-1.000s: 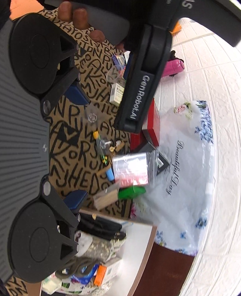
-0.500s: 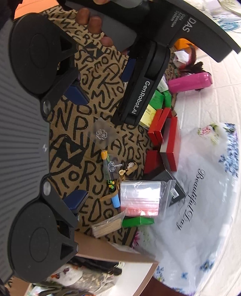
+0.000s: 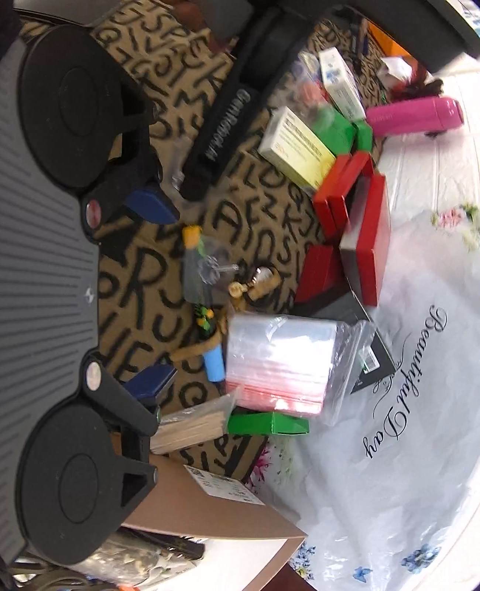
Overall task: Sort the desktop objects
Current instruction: 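Move the left tool to the clear plastic hook and close on it, then lift the clear plastic hook with the left tool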
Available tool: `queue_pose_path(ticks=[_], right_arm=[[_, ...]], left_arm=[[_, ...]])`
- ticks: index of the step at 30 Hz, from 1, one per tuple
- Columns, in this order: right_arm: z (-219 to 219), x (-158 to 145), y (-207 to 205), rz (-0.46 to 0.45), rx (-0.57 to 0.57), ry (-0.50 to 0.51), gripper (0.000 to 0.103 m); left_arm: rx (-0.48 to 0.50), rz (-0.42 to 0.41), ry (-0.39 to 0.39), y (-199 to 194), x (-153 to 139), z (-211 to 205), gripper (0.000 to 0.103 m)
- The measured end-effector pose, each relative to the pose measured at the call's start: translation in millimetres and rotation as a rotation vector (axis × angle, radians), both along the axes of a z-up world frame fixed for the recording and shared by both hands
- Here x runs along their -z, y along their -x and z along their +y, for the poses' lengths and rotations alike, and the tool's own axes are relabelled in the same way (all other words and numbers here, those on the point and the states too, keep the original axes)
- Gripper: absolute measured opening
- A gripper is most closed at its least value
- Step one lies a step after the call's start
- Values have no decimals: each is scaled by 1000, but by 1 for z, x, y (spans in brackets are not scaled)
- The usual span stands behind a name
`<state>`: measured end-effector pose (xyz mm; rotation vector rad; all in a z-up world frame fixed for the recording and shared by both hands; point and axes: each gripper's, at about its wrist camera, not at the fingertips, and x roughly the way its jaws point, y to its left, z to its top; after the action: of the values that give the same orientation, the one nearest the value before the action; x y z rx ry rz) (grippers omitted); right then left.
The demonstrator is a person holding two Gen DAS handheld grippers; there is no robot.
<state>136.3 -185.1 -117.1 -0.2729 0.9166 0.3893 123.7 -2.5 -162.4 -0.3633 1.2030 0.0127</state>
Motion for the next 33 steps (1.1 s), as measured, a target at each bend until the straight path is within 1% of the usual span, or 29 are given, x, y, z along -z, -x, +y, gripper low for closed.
queue_pose_path(ticks=[1, 2, 3, 4, 6, 8, 9, 12, 14, 16, 17, 19, 21, 24, 25, 26, 27, 30, 33], right_arm=[[2, 1, -4, -6, -4, -6, 81], [3, 2, -8, -38, -28, -16, 80], [6, 4, -13, -42, -35, -22, 80], [9, 5, -17, -40, -42, -26, 80], [18, 12, -24, -30, -76, -26, 78], [23, 19, -29, -18, -99, -33, 77], [26, 22, -31, -8, -101, -33, 73], [31, 33, -37, 9, -107, -36, 70], [33, 40, -41, 8, -95, -16, 68], [31, 42, -44, -18, -95, -21, 68], [33, 44, -46, -26, -103, -8, 66], [34, 44, -47, -44, -124, 16, 54], [33, 42, -45, -34, -151, 3, 36], [31, 39, -39, -29, -146, 7, 35], [29, 38, -37, -27, -139, -2, 32], [27, 37, -34, -20, -129, -7, 11], [25, 36, -31, -19, -115, -11, 1], [17, 33, -23, -12, -86, -23, 0], [8, 28, -14, -11, -74, -30, 0]], left_arm=[[-3, 6, 3, -2, 3, 3, 64], [-6, 14, 8, -3, 5, 5, 60], [-7, 22, 17, -3, 8, 8, 54], [-15, 27, 31, -3, 10, 11, 51], [-25, 37, 39, -3, 13, 16, 41], [-27, 37, 39, -2, 15, 19, 39], [-30, 35, 49, -1, 16, 22, 39], [-49, 38, 81, -2, 19, 30, 39], [-48, 37, 95, -3, 20, 32, 39], [-34, 32, 102, -4, 20, 33, 39], [-27, 30, 106, -4, 19, 33, 39], [-10, 28, 122, -4, 19, 33, 37], [11, 28, 143, -3, 19, 30, 34], [26, 19, 151, -2, 20, 24, 28], [27, 16, 156, -1, 19, 22, 26], [29, 14, 162, -1, 18, 21, 23], [31, 11, 164, -1, 18, 20, 22], [41, -6, 157, 1, 13, 17, 15], [51, -18, 159, 3, 9, 13, 12]])
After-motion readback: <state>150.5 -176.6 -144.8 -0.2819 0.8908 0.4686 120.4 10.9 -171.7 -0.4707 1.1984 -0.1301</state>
